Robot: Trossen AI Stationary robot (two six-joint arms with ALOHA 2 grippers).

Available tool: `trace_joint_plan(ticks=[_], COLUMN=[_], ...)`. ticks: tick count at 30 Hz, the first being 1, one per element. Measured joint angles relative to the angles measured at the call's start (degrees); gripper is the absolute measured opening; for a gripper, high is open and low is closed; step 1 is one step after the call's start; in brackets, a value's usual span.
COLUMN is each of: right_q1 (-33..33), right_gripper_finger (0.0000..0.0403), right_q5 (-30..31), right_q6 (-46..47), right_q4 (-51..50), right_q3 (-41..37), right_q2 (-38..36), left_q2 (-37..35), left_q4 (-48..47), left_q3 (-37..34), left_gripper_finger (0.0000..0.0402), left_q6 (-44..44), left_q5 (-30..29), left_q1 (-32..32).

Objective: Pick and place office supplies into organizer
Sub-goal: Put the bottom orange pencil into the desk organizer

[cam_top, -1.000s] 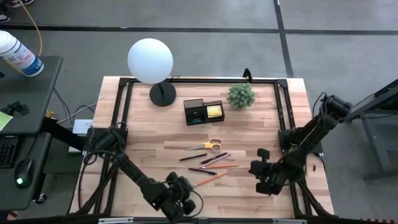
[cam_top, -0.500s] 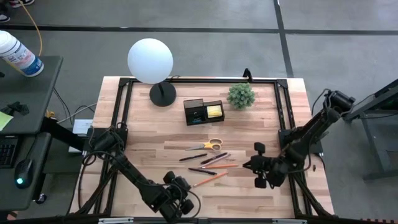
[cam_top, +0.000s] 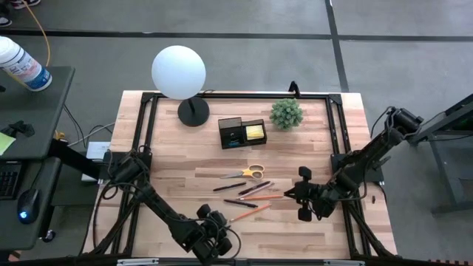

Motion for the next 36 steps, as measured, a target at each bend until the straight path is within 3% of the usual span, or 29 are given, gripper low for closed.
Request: trace_joint_plan(ticks=[7, 12, 18, 30, 36], right_q1=[0.0, 0.0, 0.0, 0.0, 0.0], right_gripper_finger=[0.0024, 0.0019, 0.002, 0.0014, 0.0014], right_q5=[-0.4, -0.6, -0.6, -0.6, -0.6], right_q6=[0.5, 1.5, 1.5, 2.2, 2.2], right_q4=[0.0, 0.3, 0.4, 0.5, 1.0], right_q3=[0.0, 0.0, 0.0, 0.0, 0.0], right_q2=[0.0, 0.0, 0.0, 0.0, 0.0], left_q2=[1.8, 2.0, 2.1, 2.1, 3.1], left_q4=[1.4, 2.6, 2.8, 2.7, 3.5], left_q3=[0.1, 0.1, 0.0, 0.0, -0.1], left_gripper_finger=[0.0185, 0.0198, 0.0175, 0.0086, 0.0074], left_q6=[0.4, 3.2, 3.4, 3.0, 2.6], left_q5=[1.7, 1.8, 0.3, -2.6, -3.1], left_q1=[1.2, 1.4, 1.4, 1.5, 1.4])
